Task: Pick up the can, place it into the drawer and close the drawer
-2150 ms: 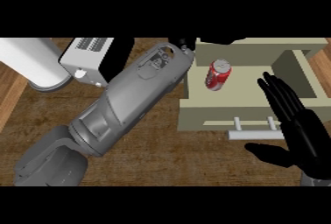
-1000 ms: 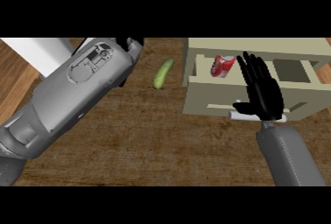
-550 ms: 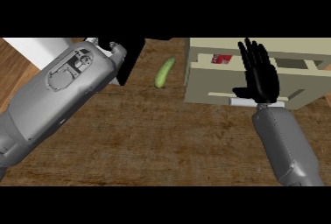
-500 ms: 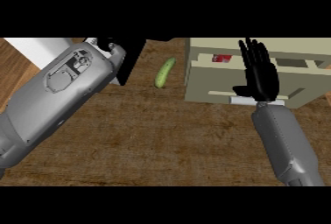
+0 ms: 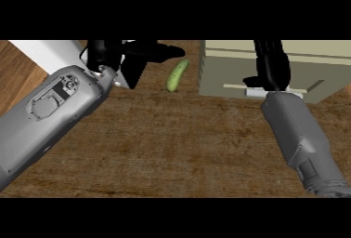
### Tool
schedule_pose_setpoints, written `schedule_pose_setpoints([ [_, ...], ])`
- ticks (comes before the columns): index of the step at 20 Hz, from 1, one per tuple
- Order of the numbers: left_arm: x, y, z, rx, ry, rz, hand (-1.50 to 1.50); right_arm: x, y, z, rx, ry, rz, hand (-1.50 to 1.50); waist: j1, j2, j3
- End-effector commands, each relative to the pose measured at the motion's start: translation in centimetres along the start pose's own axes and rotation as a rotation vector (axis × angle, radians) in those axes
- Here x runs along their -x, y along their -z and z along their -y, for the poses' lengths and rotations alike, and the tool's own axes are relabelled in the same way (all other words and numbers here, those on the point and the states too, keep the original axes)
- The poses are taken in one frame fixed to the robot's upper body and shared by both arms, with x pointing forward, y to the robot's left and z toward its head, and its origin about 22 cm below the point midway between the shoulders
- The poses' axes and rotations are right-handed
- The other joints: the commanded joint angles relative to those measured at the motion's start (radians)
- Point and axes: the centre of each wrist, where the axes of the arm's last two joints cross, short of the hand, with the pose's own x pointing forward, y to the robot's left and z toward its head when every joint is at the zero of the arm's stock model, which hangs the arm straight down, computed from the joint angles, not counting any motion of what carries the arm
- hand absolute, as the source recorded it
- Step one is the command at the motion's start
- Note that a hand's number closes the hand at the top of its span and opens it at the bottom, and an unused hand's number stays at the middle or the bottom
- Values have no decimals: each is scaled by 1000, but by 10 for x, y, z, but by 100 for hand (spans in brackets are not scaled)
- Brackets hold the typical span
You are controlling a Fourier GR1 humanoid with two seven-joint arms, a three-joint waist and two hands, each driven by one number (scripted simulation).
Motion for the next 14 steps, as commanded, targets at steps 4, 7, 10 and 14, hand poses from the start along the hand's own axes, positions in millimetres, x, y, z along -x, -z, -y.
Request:
schedule_pose_setpoints([
  [4,30,-22,-14,0,0,3,-150,-10,18,-1,13,6,-22,-150,22,19,7],
  [7,18,-14,-21,3,8,8,-150,-11,40,15,-1,19,-20,-150,18,24,7],
  [10,29,-32,-13,18,5,30,-150,-21,47,18,5,21,-30,-150,31,21,7],
  [14,36,-33,-29,18,15,6,-150,-28,56,24,21,56,-22,-150,19,19,7],
])
